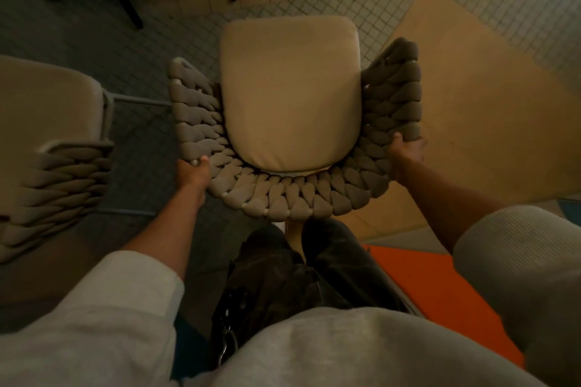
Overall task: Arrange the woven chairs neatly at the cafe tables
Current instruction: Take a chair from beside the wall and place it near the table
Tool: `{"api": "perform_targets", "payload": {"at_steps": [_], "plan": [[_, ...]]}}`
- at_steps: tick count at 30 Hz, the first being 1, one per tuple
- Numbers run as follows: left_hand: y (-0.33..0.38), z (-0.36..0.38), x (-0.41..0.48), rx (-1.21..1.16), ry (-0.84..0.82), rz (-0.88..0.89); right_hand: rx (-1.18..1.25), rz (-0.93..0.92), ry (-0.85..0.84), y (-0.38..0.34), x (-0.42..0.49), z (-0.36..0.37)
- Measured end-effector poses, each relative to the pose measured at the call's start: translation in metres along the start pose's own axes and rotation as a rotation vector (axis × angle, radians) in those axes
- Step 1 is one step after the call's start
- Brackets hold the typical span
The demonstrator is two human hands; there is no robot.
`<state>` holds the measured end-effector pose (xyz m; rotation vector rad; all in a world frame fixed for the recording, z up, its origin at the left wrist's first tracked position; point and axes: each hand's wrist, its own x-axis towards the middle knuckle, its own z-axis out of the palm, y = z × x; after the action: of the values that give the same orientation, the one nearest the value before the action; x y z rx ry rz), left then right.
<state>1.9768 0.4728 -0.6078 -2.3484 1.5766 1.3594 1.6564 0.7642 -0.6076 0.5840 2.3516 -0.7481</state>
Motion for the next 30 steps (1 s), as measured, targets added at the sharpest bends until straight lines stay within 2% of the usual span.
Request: {"api": "perform_targets", "payload": {"at_steps": [6, 13, 22, 30], "plan": [[0.001, 0.003, -0.003, -0.007, 0.015, 0.047, -0.078, -0.048, 0.031, 0.002, 0.001, 0.001], [0.005, 0.004, -0.002, 0.001, 0.029, 0.011, -0.070, -0.075, 0.022, -0.013, 0.003, -0.001], [0.031, 0.008, 0.012, 0.046, 0.049, -0.002, -0.136, -0.183, 0.013, -0.044, 0.017, 0.004], [0.052, 0.024, 0.020, 0.087, 0.130, 0.004, -0.162, -0.299, 0.033, -0.066, 0.033, 0.005]]}}
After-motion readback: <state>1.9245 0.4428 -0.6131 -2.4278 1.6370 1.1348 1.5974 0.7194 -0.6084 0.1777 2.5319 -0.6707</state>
